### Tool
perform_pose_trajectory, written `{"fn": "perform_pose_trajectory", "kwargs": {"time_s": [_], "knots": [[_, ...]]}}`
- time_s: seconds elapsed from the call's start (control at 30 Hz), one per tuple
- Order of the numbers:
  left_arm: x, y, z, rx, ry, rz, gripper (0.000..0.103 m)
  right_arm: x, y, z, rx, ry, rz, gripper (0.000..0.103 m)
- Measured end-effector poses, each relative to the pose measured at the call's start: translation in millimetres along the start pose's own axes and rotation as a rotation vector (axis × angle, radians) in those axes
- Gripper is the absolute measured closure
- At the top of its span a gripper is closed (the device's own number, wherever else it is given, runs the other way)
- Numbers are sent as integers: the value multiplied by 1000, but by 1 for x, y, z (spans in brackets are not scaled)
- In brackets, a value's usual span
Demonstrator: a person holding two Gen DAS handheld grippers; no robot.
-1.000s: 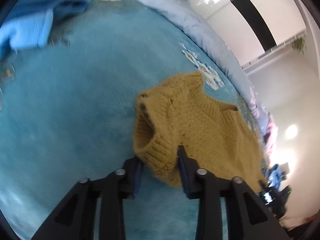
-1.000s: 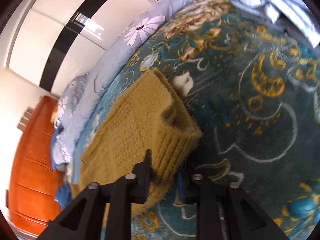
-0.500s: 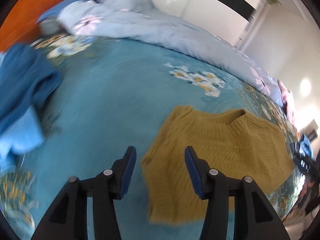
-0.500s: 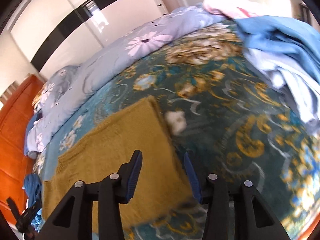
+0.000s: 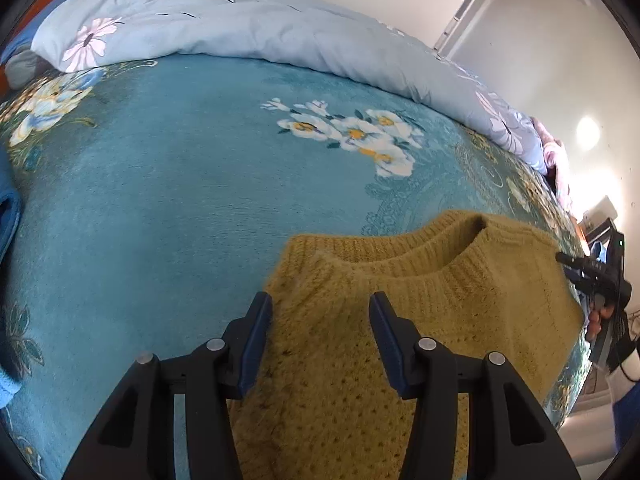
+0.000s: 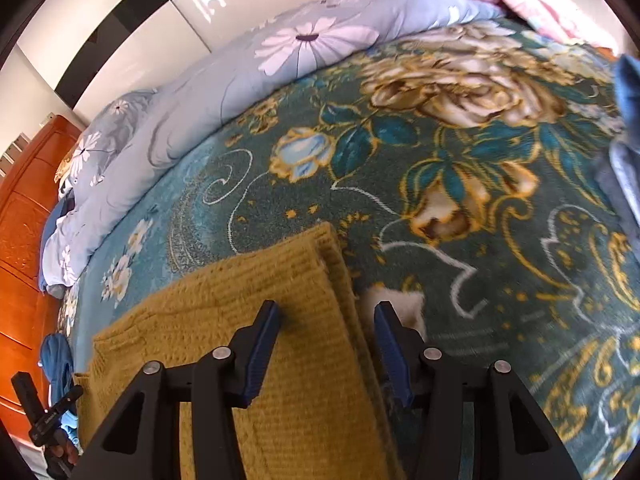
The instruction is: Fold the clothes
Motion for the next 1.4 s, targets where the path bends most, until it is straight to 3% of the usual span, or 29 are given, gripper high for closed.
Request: {"fn": "perform_pose_trajectory", "kwargs": {"time_s": [0.1, 0.13, 0.17, 0.2, 0.23, 0.4, 0.5, 0.67, 0.83, 1.0, 1.03, 1.1, 1.27, 1.4], "knots": [[3, 0, 0, 10, 2, 16, 62, -3, -5, 0, 10, -23, -10, 55], [3, 0, 0, 13, -6, 18, 76, -4, -6, -1, 13, -35, -10, 61], [2, 0, 0, 17, -13, 21, 86, -4, -7, -1, 16, -41, -8, 74], [3, -1, 0, 17, -11, 28, 87, -4, -9, -2, 17, -43, -4, 85], [4, -1, 1, 17, -11, 36, 89, -3, -10, -3, 19, -46, -1, 89], [4, -14, -9, 68, -28, 33, 91, 0, -15, -9, 36, -68, 1, 98], [-6, -19, -6, 75, -38, -11, 91, 0, -16, -9, 40, -56, 1, 98], [-13, -10, 15, 21, -87, -14, 91, 1, -12, -4, 22, -24, 1, 98], [-6, -10, 1, 35, -61, -31, 89, -5, -13, -17, 38, -34, -13, 95], [-5, -6, -32, 109, -78, -79, 71, -13, -11, -44, 104, -22, -23, 94], [-7, -4, -39, 128, -88, -96, 61, -15, -7, -52, 122, -31, -26, 90], [-12, 2, -49, 151, -100, -120, 52, -18, 3, -60, 133, -35, -45, 71], [-27, 27, -77, 210, -74, -250, 50, -24, 40, -78, 126, -24, -108, 69], [-28, 63, -89, 219, -70, -304, 50, -22, 64, -93, 143, -35, -102, 58]]}}
Point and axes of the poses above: each gripper's, at about its wrist camera, not at the fingertips, and z roughly the way its jaws point, x to its right, y to its underside, the point moved 10 cm from there along z, roughly the way its jaws point, and after that the axes turned 4 degrees about y, right-handed, at the moved point
